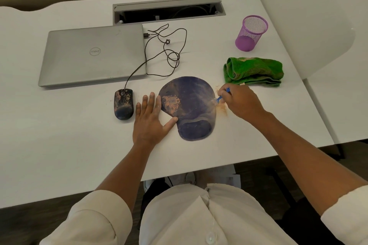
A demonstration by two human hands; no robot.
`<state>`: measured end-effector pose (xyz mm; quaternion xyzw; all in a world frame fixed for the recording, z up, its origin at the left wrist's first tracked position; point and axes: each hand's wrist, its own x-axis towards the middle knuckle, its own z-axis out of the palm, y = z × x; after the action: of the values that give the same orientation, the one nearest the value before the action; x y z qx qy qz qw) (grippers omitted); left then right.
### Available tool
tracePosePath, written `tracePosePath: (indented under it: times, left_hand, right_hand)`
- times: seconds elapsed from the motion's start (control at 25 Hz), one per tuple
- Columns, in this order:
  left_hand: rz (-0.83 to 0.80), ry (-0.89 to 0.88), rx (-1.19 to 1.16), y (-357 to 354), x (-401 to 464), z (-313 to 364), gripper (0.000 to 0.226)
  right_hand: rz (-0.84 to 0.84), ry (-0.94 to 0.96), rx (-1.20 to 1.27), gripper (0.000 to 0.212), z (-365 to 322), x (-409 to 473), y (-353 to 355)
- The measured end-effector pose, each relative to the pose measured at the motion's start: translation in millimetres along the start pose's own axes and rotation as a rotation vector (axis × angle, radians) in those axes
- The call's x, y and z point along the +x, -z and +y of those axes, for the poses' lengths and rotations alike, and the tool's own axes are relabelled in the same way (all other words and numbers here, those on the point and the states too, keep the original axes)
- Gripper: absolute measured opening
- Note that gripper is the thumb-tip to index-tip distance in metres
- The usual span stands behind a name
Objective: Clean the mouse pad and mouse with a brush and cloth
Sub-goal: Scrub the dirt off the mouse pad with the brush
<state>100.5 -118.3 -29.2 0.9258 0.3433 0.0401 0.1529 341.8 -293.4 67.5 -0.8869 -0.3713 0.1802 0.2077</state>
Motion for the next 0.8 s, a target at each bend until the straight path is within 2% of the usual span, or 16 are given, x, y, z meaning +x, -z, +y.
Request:
tracePosePath:
  times: [0.08,0.16,0.2,0.28,0.36,0.44,0.56,0.64,0.72,0.8]
  left_hand:
    - [-0.007,0.003,0.011,0.2,0.2,0.4,0.098]
    - [-0.014,0.006,0.015,0.6,0.0,0.7,0.099]
    - [-0.014,0.009,0.016,1.1,-0.1,1.0,0.099]
    - [-0.009,0.01,0.012,2.0,0.0,1.7,0.099]
    - [-0.003,0.008,0.004,1.6,-0.4,1.9,0.098]
    - [-0.005,0.009,0.007,1.5,0.0,1.5,0.097]
    - [-0.012,0.009,0.017,1.8,0.5,1.5,0.097]
    - [-0.017,0.009,0.021,1.8,1.0,1.0,0.098]
    - [-0.026,0.009,0.023,1.8,0.9,1.2,0.098]
    - [-0.025,0.01,0.024,1.7,0.5,0.9,0.099]
  right_hand:
    - [-0.042,0.023,0.146,0.021,-1.1,-4.2,-4.6]
    - [-0.115,0.034,0.078,0.022,-2.1,-12.4,-14.1]
    - [-0.095,0.019,-0.006,0.024,-1.6,-12.6,-15.5]
    - [0.05,-0.017,-0.109,0.026,0.3,-6.6,-8.0]
    - [0.125,-0.026,0.027,0.025,0.4,-2.8,-0.4]
    - [0.044,-0.013,0.191,0.022,-0.4,-3.9,0.7]
    - [-0.167,-0.026,0.089,0.025,0.0,-9.6,-9.4]
    - [-0.087,-0.068,0.043,0.027,-0.7,-2.7,-9.7]
    - [0.049,-0.095,0.126,0.027,-4.0,3.5,-5.6]
    - [0.09,-0.111,0.204,0.026,-8.0,6.0,-2.0]
